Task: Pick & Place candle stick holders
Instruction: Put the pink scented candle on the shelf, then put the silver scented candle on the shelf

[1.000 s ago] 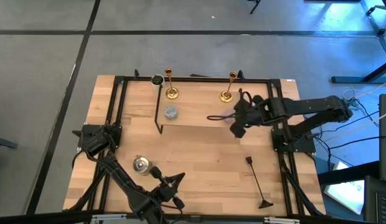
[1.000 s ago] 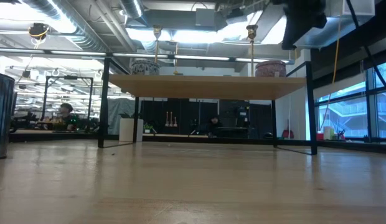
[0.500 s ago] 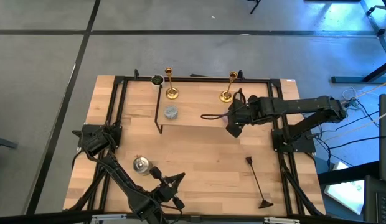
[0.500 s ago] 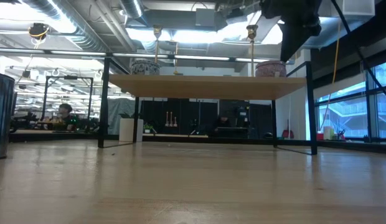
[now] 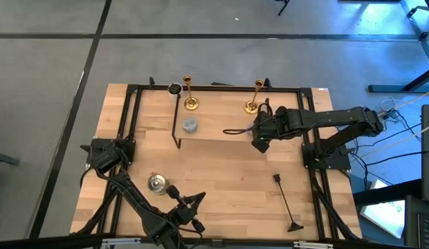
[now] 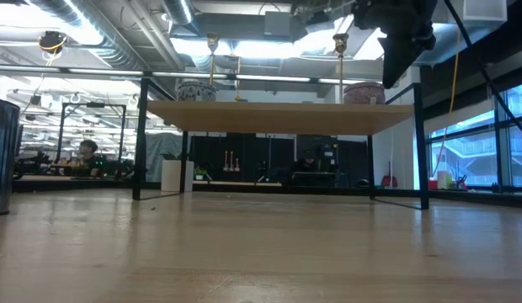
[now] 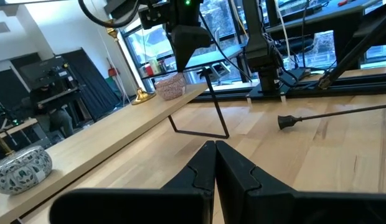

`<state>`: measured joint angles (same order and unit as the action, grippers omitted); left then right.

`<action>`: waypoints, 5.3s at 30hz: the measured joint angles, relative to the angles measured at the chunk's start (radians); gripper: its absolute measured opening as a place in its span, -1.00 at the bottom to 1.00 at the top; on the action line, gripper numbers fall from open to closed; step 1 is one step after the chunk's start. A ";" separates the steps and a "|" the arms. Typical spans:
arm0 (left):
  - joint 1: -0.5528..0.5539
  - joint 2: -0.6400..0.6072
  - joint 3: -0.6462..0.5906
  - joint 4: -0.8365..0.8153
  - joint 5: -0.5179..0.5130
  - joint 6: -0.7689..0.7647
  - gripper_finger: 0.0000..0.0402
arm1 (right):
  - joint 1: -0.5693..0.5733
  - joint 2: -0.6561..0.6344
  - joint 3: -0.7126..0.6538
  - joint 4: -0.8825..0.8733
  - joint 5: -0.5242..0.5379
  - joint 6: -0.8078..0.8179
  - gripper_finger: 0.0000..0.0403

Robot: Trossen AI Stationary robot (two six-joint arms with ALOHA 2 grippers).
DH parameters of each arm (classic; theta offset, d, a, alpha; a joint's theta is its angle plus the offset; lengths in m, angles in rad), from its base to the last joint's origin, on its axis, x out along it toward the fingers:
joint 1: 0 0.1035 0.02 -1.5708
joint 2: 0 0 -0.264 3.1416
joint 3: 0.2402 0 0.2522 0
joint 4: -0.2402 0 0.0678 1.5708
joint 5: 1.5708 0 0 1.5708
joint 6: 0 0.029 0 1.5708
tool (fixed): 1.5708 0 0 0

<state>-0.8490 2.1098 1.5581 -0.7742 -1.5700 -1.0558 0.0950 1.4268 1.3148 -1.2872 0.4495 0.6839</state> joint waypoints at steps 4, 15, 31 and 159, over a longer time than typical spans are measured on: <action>0.000 0.000 0.000 0.000 0.000 0.000 -0.97 | -0.004 0.000 0.000 0.005 -0.001 0.000 -1.00; 0.000 0.000 0.000 0.000 0.000 0.000 -0.97 | -0.004 0.000 0.000 0.016 -0.005 0.000 -1.00; 0.000 0.000 0.000 0.000 0.000 0.003 -0.97 | -0.004 0.005 0.000 0.035 -0.009 -0.010 -1.00; 0.165 -0.593 -1.127 2.180 1.093 0.949 -0.99 | 1.050 -0.790 -0.707 1.311 0.464 -0.774 -1.00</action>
<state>-0.6837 1.5171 0.4316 1.4060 -0.4766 -0.1067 1.1454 0.6370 0.6079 0.0234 0.9138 -0.0898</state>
